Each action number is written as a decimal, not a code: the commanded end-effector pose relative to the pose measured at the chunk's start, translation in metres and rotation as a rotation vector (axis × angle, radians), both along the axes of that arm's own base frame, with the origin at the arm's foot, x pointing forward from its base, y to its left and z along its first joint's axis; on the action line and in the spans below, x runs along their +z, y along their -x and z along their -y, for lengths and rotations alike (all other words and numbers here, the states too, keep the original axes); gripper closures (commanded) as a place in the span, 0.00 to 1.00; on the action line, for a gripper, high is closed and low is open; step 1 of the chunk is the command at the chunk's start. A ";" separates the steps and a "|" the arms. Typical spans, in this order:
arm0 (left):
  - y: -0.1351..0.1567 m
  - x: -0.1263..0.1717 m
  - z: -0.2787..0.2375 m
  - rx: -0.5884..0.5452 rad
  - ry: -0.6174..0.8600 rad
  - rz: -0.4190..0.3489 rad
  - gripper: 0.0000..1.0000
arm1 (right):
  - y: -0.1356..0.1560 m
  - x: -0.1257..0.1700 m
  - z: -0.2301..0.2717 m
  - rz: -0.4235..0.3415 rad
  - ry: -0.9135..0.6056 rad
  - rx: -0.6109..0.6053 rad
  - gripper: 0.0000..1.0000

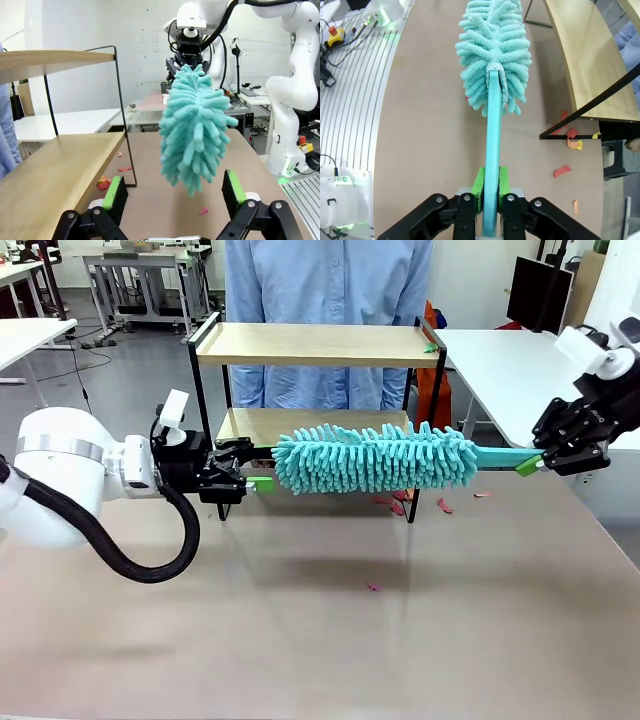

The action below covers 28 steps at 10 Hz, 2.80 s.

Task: Clean the shelf.
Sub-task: Hand the Duster back to the human.

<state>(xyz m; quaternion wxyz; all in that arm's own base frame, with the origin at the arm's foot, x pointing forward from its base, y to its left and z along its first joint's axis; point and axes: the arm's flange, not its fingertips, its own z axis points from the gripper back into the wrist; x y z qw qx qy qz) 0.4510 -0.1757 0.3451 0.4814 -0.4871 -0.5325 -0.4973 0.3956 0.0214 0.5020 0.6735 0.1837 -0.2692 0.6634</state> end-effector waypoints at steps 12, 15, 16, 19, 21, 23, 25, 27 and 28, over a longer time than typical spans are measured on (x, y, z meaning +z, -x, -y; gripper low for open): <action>-0.008 0.006 0.072 -0.117 0.085 0.038 0.59 | 0.001 0.001 -0.001 0.013 -0.037 0.003 0.87; -0.004 0.006 0.068 -0.148 0.094 0.020 0.75 | 0.001 0.001 -0.001 0.013 -0.037 0.003 0.87; -0.003 0.006 0.067 -0.148 0.093 0.021 1.00 | 0.001 0.001 -0.001 0.013 -0.037 0.003 0.87; 0.005 0.007 0.061 -0.159 0.083 0.028 1.00 | 0.001 0.001 -0.001 0.013 -0.037 0.003 0.87; 0.009 0.006 0.059 -0.182 0.081 0.049 1.00 | 0.001 0.001 -0.001 0.013 -0.037 0.003 0.87; 0.001 0.006 0.067 -0.153 0.077 0.021 1.00 | 0.001 0.001 -0.001 0.013 -0.037 0.003 0.87; 0.001 0.006 0.067 -0.153 0.077 0.021 1.00 | 0.004 0.005 0.006 -0.003 -0.024 -0.012 0.29; 0.001 0.006 0.067 -0.153 0.077 0.021 1.00 | 0.016 0.014 0.028 -0.004 -0.156 -0.011 0.24; 0.001 0.006 0.067 -0.153 0.077 0.021 1.00 | 0.024 0.020 0.046 0.008 -0.259 -0.025 0.00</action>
